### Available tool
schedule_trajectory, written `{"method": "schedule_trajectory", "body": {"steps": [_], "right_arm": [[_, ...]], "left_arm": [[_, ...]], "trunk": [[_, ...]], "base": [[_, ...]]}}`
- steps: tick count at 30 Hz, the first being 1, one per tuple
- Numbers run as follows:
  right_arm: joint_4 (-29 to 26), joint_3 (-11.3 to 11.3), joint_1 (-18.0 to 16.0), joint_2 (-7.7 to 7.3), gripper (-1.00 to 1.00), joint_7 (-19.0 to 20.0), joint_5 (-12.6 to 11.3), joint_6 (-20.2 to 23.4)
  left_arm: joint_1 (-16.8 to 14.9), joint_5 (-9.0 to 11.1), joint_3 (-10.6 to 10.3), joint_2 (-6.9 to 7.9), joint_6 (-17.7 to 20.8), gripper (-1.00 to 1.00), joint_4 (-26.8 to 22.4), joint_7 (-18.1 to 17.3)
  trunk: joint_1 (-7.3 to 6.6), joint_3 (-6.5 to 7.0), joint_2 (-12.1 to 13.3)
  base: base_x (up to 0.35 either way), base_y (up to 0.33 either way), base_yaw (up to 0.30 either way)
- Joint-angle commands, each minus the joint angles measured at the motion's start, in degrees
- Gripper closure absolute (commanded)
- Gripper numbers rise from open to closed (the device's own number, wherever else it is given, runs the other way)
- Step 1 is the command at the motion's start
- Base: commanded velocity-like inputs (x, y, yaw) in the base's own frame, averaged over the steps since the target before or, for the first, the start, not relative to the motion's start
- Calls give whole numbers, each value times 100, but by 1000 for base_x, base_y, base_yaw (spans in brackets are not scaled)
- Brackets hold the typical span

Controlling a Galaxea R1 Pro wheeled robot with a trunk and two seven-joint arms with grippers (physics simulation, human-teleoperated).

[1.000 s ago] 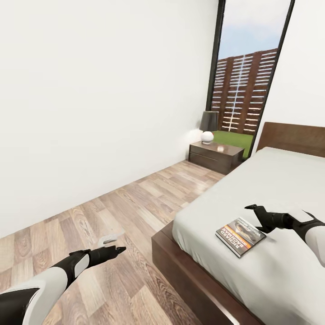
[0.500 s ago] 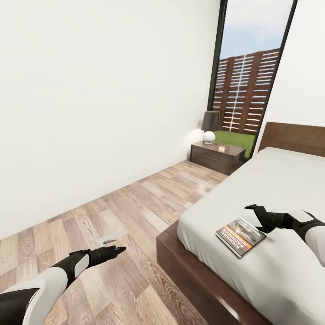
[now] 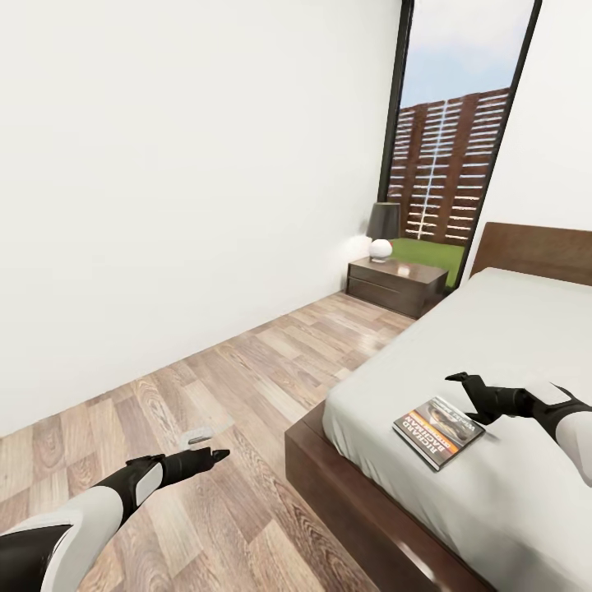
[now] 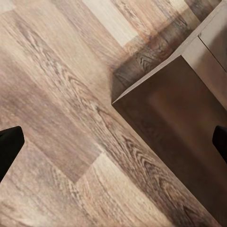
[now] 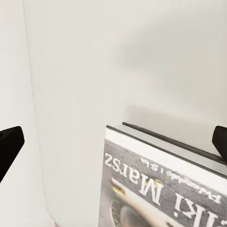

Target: In the bedroom, move the book from the bed onto either nightstand, and place the two sandals side by side next to the bed.

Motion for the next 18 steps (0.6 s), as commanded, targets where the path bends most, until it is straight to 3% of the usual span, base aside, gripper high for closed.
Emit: {"method": "schedule_trajectory", "body": {"steps": [1,18], "right_arm": [[-2,0,-2,-1,-100,25,25,22],[-3,1,-2,4,-100,24,24,22]], "left_arm": [[-2,27,44,0,60,-100,-4,-19],[-2,27,44,0,60,-100,-4,-19]], "trunk": [[-1,-6,-2],[-1,-6,-2]], "base": [[0,6,0],[0,85,0]]}}
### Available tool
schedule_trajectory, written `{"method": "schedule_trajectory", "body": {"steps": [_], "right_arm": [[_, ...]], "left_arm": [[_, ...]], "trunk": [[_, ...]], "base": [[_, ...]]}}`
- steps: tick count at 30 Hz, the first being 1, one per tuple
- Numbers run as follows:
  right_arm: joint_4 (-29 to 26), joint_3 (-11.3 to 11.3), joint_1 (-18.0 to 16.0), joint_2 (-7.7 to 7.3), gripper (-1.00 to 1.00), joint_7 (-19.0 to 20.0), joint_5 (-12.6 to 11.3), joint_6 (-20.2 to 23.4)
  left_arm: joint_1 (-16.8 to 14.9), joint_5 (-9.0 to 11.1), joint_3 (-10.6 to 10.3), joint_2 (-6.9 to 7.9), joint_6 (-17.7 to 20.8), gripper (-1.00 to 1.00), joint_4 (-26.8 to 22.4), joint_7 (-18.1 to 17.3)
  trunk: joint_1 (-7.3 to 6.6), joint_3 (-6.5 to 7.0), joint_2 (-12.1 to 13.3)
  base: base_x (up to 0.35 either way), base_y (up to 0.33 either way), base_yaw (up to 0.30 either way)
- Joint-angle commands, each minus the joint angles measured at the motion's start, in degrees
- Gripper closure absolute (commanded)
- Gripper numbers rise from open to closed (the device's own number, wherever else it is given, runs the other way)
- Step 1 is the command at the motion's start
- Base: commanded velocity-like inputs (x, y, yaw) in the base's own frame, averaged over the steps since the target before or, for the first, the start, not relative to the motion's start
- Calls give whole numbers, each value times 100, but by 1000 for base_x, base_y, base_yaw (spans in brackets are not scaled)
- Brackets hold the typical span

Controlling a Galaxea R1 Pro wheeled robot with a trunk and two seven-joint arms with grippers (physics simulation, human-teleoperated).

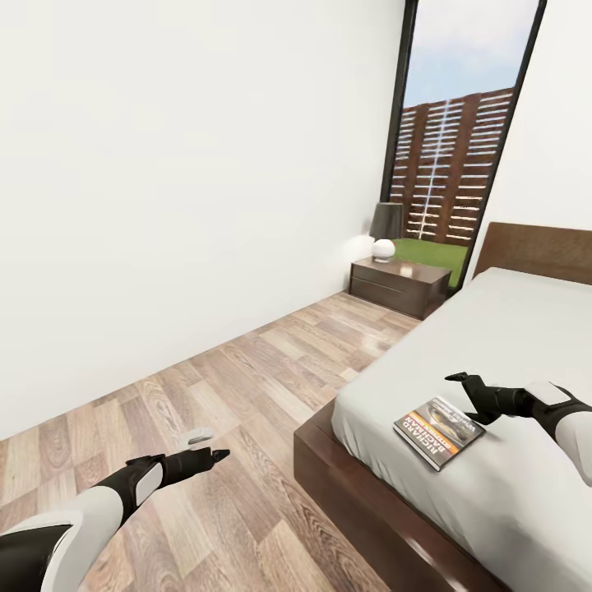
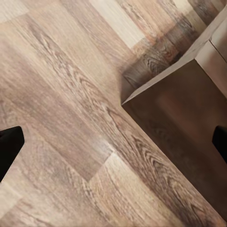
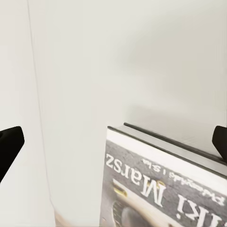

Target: In the bedroom, move the book from the bed onto either nightstand, and place the two sandals side by side next to the bed.

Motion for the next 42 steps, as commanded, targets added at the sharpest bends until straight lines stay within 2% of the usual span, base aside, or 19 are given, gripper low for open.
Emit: {"method": "schedule_trajectory", "body": {"steps": [1,22,42], "right_arm": [[-2,-1,-3,-2,-100,25,26,22],[-3,-1,-3,-2,-100,25,26,22],[-10,0,-3,-2,-100,25,26,22]], "left_arm": [[-1,27,44,0,60,-100,-4,-19],[-1,23,44,0,60,-100,-4,-19],[-1,21,44,-8,60,-100,-4,-19]], "trunk": [[-1,-6,-2],[-1,-6,-2],[-1,-6,-2]], "base": [[0,45,0],[0,12,0],[0,82,0]]}}
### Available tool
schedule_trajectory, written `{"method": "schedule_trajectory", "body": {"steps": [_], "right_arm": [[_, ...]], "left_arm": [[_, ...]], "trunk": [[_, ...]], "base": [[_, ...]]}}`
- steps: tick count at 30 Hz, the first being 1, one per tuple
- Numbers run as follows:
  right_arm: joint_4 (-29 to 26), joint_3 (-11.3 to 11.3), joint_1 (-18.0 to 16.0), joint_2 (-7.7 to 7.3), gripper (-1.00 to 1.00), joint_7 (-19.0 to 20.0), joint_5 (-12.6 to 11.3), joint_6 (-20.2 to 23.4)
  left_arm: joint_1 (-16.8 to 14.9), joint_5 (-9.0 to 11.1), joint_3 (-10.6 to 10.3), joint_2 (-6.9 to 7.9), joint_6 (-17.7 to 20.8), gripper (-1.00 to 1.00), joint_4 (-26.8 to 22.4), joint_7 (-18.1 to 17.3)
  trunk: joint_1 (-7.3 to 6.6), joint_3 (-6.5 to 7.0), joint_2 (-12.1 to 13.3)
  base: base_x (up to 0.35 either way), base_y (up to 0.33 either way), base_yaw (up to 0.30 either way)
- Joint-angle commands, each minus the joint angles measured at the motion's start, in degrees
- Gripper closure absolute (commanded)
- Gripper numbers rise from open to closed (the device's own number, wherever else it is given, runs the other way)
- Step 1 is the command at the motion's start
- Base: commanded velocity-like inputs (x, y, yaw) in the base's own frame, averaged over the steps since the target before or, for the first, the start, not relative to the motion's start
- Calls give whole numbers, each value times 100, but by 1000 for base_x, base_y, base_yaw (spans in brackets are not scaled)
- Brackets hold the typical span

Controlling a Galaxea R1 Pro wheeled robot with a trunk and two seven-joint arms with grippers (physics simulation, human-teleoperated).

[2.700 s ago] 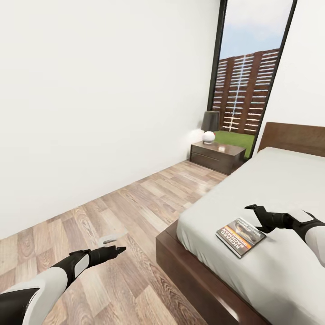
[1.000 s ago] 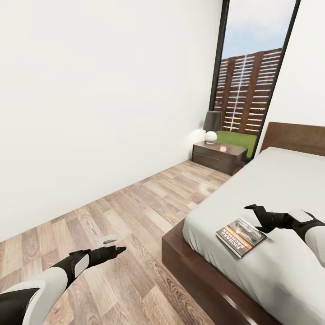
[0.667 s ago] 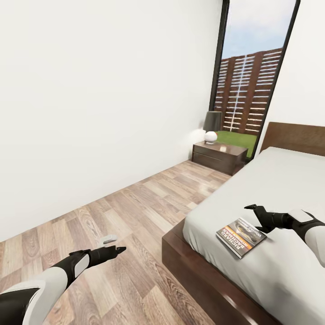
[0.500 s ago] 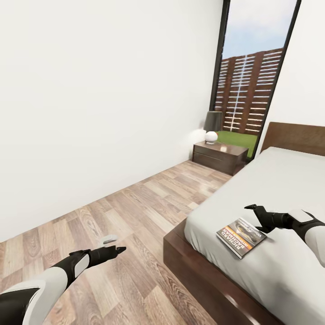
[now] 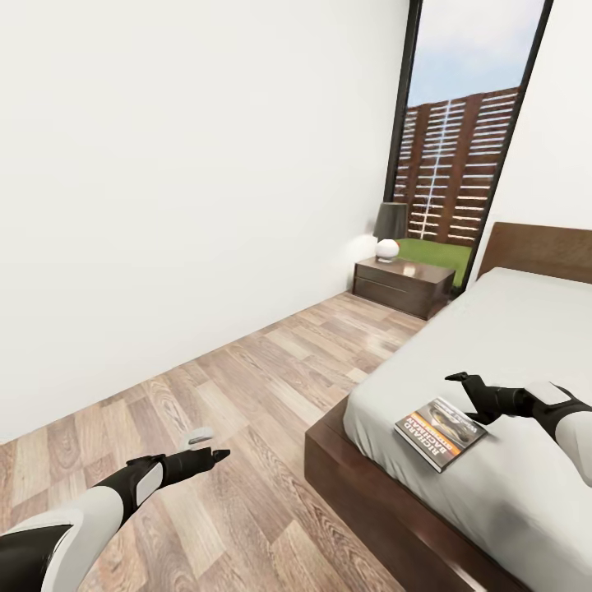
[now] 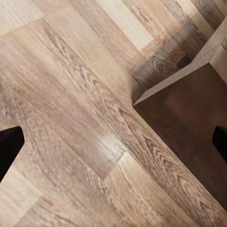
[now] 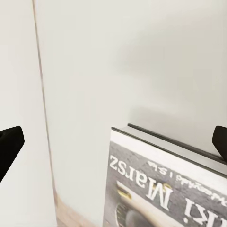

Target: In the bedroom, move the book from the bed onto either nightstand, and place the two sandals side by side next to the bed.

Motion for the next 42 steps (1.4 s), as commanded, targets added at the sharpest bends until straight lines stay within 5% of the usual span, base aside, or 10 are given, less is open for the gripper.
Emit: {"method": "schedule_trajectory", "body": {"steps": [1,42], "right_arm": [[-2,-2,-2,-2,-100,25,26,22],[-2,1,-2,-2,-100,25,26,22]], "left_arm": [[-2,26,44,0,60,-100,-4,-19],[-2,24,44,8,60,-100,-4,-19]], "trunk": [[-1,-6,-2],[-1,-6,-2]], "base": [[0,13,0],[0,1,0]]}}
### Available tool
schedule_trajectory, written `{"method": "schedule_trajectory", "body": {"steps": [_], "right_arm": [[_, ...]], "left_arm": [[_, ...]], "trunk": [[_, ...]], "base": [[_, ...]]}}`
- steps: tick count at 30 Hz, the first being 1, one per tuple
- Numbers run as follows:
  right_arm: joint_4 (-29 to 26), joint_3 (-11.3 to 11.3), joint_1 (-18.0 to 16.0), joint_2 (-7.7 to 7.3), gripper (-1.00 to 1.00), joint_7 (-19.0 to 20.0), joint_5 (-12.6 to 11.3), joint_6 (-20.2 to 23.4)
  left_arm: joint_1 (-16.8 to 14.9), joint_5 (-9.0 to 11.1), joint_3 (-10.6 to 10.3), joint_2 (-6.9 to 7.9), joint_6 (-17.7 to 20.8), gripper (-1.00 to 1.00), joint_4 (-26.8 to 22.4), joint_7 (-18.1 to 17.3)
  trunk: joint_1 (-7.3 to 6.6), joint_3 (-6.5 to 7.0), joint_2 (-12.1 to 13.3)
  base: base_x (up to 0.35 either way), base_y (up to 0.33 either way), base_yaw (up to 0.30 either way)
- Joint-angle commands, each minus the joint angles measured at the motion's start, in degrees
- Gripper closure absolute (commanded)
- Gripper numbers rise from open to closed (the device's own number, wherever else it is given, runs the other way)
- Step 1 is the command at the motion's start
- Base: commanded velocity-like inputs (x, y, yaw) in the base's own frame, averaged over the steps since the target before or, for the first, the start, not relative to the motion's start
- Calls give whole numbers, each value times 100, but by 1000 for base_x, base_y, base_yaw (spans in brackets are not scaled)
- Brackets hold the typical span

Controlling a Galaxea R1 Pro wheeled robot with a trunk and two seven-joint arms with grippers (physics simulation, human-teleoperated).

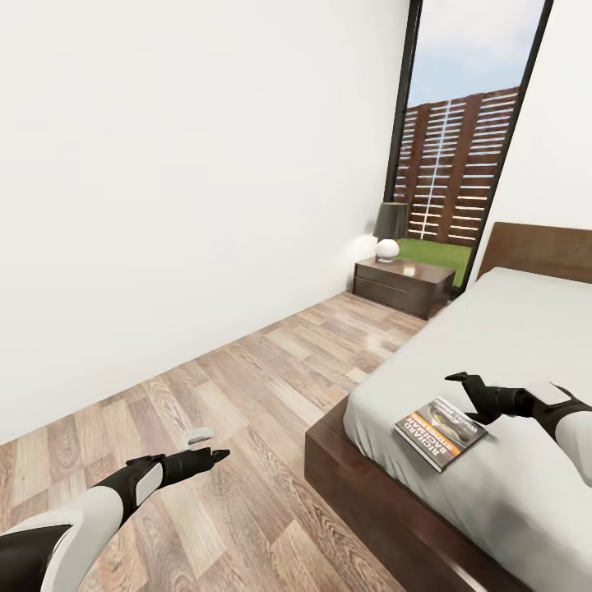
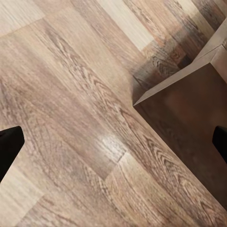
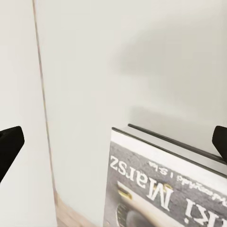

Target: In the bedroom, move the book from the bed onto either nightstand, and place the two sandals side by side next to the bed.

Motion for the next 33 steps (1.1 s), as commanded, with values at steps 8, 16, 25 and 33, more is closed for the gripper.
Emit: {"method": "schedule_trajectory", "body": {"steps": [8,16,25,33], "right_arm": [[-2,5,-2,-2,-100,25,28,22],[-2,6,-2,-2,-100,25,28,22],[-4,11,-2,-2,-100,25,28,22],[-10,10,-2,-5,-100,27,28,23]], "left_arm": [[-2,27,42,-5,65,-100,-6,-19],[-2,23,36,-8,68,-100,-19,-19],[-2,19,35,-8,69,-100,-21,-16],[-2,18,35,-16,66,-100,-22,-11]], "trunk": [[-12,83,3],[-168,231,285],[-366,392,646],[-541,536,967]], "base": [[0,0,0],[0,0,0],[0,0,0],[0,0,0]]}}
